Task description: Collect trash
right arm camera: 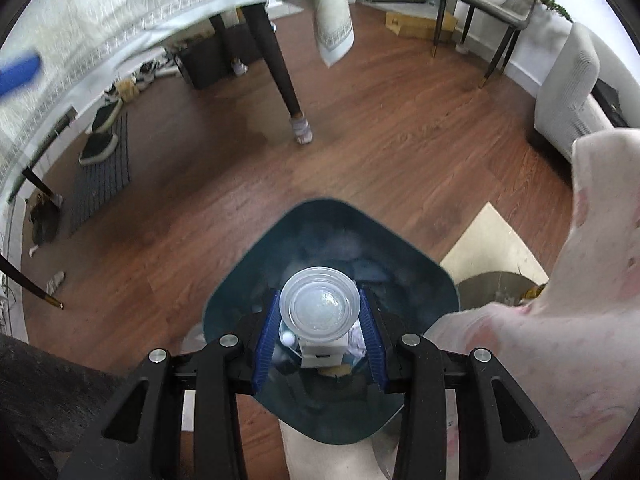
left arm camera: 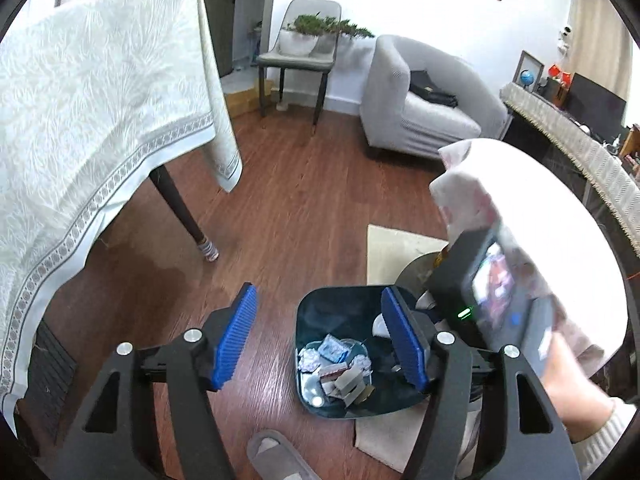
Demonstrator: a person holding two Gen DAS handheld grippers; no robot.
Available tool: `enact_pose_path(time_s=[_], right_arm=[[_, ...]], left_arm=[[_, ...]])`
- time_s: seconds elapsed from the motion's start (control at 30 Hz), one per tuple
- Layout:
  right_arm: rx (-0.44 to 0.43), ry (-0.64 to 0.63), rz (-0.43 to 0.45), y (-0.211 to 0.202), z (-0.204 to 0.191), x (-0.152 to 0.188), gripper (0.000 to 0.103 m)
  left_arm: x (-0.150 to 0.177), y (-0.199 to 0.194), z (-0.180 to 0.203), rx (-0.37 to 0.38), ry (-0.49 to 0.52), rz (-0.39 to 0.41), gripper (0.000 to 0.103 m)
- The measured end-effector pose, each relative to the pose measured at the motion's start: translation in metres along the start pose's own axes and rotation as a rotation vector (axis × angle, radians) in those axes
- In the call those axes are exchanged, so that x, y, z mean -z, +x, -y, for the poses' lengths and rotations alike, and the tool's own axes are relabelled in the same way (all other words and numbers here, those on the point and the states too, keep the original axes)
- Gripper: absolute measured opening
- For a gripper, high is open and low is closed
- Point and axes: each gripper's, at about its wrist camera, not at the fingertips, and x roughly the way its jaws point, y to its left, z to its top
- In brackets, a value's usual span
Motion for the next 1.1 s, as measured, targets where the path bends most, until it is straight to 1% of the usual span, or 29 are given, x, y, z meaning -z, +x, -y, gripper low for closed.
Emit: enact_pose_path(time_s=[0.1,0.23,0.27,0.3,0.37,0.5,0.6,0.67,0.83,0.97,1.1], right_arm=[[0.018,-0.013,-0.029,0.008,0.001,0.005,0.04],[0.03,-0.014,-0.057,0.017,0.003,0.011,0.04],[0.033,-0.014,-0.07,0.02,0.003,0.014,0.041],[0.037,-0.013,-0.08,0.021,0.004,0.015,0.053],[0.051,-0.017,-0.082,0.019,0.003,0.018,0.062],[0.056,-0.023,-0.065,0.009,0.003,0.021,0.063],[0.032,-0.018,-0.017,-0.008,0.003,0.02,0.063],[0.025,-0.02,0.015,-0.02,0.002,0.02,0.063],[0.003,-0.019,0.121,-0.063,0.006,0.016,0.063],[-0.011,-0.004,0.208,-0.098,0.014,0.015,0.063],[0.002,0.023,0.295,-0.134,0.029,0.02,0.063]], left_arm=[[-0.004,-0.007,0.003,-0.01,0.015,0.02,0.066],[-0.008,-0.011,0.006,-0.004,0.023,0.031,0.065],[-0.008,-0.011,0.005,-0.005,0.025,0.033,0.065],[-0.008,-0.011,0.006,-0.007,0.027,0.035,0.065],[-0.011,-0.013,0.007,-0.012,0.027,0.042,0.065],[-0.018,-0.021,0.011,-0.001,0.022,0.064,0.066],[-0.024,-0.025,0.017,-0.001,0.022,0.083,0.067],[-0.027,-0.026,0.018,0.014,0.009,0.089,0.067],[-0.036,-0.027,0.026,0.017,-0.003,0.106,0.068],[-0.042,-0.029,0.036,0.061,-0.015,0.115,0.072],[-0.05,-0.032,0.054,0.037,0.038,0.147,0.077]])
